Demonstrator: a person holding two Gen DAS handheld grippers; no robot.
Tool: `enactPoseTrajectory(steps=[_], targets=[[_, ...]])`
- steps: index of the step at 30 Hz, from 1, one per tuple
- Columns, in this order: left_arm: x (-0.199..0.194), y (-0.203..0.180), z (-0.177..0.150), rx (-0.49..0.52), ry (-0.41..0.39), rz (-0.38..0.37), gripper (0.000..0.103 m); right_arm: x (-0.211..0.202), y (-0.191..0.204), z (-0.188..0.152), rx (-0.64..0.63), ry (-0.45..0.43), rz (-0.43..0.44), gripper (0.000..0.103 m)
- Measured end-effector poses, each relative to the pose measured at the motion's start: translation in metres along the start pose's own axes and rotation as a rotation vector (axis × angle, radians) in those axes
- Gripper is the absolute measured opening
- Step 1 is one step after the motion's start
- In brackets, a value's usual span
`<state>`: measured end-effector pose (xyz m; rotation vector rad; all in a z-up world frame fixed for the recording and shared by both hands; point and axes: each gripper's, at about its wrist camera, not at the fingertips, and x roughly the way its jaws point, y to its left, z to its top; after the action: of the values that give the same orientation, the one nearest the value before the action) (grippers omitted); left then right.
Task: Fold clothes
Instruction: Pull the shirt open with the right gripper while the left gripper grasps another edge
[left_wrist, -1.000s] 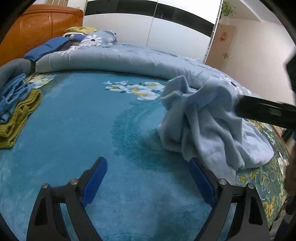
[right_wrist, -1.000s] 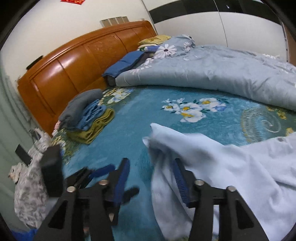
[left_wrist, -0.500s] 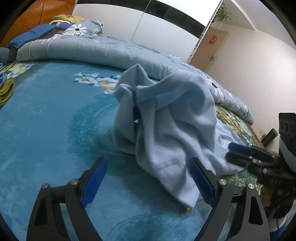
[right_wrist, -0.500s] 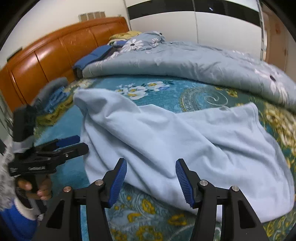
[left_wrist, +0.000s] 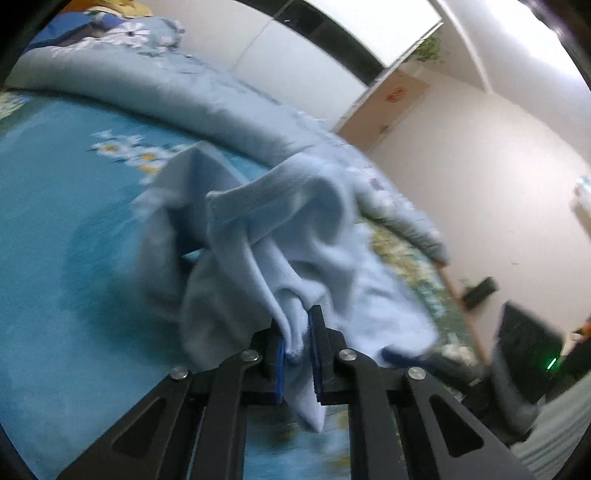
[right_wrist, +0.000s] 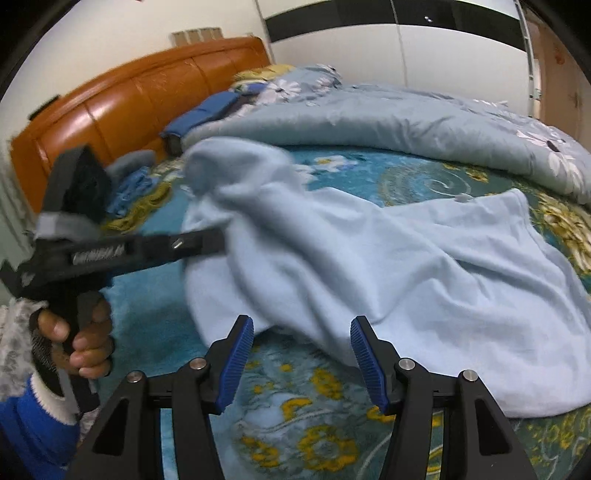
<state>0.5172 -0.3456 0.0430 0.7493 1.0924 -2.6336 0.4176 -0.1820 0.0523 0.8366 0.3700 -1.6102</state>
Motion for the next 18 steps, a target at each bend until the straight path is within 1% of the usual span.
enactPoseTrajectory(steps=[2,4,7,8,9,11,12,13,14,15,16,17,18], targets=[[0.004,-0.022,0.01,0.034,0.002,-0.04,0.012,-0.005,0.009,0.001,-0.022,-0.025,0.029,0.059],[0.008,-0.041,0.016,0.067,0.007,-0.065,0.012,-0.008,0.018,0.004,-0.049,-0.05,0.035,0.059],[0.015,-0.065,0.021,0.118,0.024,-0.084,0.012,-0.011,0.022,0.01,-0.071,-0.097,-0.03,0.059],[0.017,-0.071,0.022,0.13,0.03,-0.085,0.012,-0.012,0.019,0.012,-0.061,-0.11,-0.047,0.059],[0.019,-0.076,0.023,0.143,0.036,-0.087,0.012,-0.013,0.015,0.014,-0.042,-0.122,-0.046,0.058],[0.022,-0.082,0.023,0.16,0.042,-0.083,0.012,-0.017,0.004,0.017,0.02,-0.143,-0.009,0.057],[0.023,-0.082,0.023,0.164,0.044,-0.08,0.012,-0.019,-0.004,0.018,0.056,-0.15,0.005,0.05],[0.023,-0.08,0.024,0.161,0.047,-0.082,0.012,-0.021,-0.01,0.019,0.086,-0.154,0.013,0.037],[0.022,-0.076,0.025,0.153,0.048,-0.084,0.012,-0.022,-0.017,0.02,0.111,-0.156,0.02,0.032],[0.021,-0.071,0.026,0.14,0.05,-0.088,0.012,-0.022,-0.023,0.021,0.129,-0.155,0.032,0.02],[0.02,-0.068,0.025,0.126,0.054,-0.096,0.012,-0.022,-0.026,0.022,0.137,-0.152,0.035,0.011],[0.02,-0.065,0.024,0.113,0.063,-0.104,0.012,-0.021,-0.028,0.022,0.14,-0.148,0.034,0.01],[0.02,-0.062,0.024,0.102,0.073,-0.106,0.015,-0.02,-0.029,0.022,0.142,-0.147,0.027,0.008]])
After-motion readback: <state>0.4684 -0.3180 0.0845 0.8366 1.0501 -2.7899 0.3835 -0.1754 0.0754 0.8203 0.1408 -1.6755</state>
